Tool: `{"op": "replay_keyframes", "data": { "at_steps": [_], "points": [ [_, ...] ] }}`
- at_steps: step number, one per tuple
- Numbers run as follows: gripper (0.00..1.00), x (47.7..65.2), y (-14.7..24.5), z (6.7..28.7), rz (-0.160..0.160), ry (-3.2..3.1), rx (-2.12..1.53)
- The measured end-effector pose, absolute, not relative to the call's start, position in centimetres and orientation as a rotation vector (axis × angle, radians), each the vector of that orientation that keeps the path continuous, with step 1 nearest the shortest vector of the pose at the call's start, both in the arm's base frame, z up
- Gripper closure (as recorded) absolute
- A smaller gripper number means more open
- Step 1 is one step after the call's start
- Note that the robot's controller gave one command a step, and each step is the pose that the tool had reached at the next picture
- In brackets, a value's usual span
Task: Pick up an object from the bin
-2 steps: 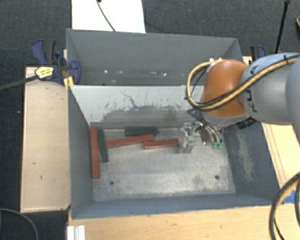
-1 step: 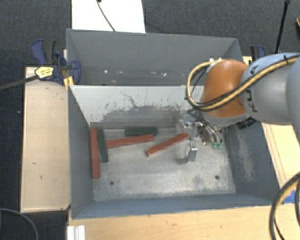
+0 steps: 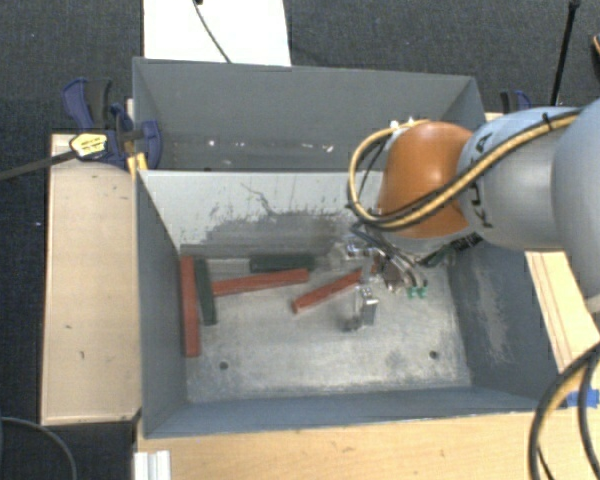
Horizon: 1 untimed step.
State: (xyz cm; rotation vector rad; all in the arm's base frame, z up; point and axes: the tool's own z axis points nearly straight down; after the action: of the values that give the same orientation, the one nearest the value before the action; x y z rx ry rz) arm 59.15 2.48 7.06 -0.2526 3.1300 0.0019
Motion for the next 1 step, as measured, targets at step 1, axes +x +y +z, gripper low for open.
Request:
{"op": "replay_keyframes", "data": {
  "at_steps": [1],
  "points": [
    [1.0, 59.15, 2.39, 7.09, 0.001, 3.13, -0.251]
  ]
}}
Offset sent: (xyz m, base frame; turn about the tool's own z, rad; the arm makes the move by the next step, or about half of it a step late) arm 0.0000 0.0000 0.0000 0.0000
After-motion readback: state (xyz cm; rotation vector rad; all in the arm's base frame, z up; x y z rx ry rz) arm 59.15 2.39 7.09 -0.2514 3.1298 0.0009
